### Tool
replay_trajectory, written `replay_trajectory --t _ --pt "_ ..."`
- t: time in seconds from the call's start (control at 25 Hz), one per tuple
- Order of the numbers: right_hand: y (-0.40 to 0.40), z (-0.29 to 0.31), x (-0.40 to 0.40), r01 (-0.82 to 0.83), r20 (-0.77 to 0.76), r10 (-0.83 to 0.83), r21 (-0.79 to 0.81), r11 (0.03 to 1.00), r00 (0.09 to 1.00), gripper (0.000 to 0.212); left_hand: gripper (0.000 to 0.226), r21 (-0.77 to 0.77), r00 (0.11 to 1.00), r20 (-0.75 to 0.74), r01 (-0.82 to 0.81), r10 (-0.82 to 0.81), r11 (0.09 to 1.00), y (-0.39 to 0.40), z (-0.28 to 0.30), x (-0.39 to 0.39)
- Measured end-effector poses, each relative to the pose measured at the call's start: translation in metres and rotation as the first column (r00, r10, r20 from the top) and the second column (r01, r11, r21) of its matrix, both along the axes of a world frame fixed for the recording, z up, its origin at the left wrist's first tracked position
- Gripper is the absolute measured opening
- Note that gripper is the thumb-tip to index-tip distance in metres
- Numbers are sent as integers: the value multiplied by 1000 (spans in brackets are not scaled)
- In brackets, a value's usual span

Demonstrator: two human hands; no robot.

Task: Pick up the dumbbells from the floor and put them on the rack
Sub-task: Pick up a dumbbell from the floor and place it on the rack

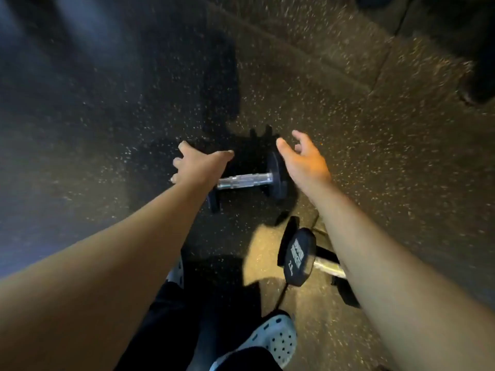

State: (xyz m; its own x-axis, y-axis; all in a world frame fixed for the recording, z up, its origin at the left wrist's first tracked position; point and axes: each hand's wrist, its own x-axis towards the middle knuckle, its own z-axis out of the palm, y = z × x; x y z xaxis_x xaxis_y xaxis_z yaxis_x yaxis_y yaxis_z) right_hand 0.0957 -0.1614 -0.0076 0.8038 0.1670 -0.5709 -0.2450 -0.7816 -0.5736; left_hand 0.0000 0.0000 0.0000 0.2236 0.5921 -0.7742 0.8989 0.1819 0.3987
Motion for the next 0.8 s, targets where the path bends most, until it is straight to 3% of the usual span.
replay_trajectory --t 0.12,0.28,0.4,0.48,0.68,0.8 --pt "8 -54 -8 -60 -6 60 -76 995 998 63 105 18 995 -96 33 -31 999 0 -51 0" --pt "15 -99 -10 -46 -18 44 -113 993 999 70 76 -18 995 -95 16 -17 1000 -16 -99 2" --pt "12 -114 -4 30 16 -28 -198 980 999 50 41 119 988 -142 70 -53 990 -19 -114 -1" --pt "10 -122 -4 36 21 -32 -206 978 999 38 29 182 982 -152 136 -109 974 -20 -115 -6" --pt "8 -112 -8 7 38 -1 -154 988 999 46 19 217 985 -66 171 -160 961 -24 -106 -20" --pt "12 -72 -9 45 107 -31 -134 990 994 46 18 258 989 22 137 -148 956 -16 -71 -18"
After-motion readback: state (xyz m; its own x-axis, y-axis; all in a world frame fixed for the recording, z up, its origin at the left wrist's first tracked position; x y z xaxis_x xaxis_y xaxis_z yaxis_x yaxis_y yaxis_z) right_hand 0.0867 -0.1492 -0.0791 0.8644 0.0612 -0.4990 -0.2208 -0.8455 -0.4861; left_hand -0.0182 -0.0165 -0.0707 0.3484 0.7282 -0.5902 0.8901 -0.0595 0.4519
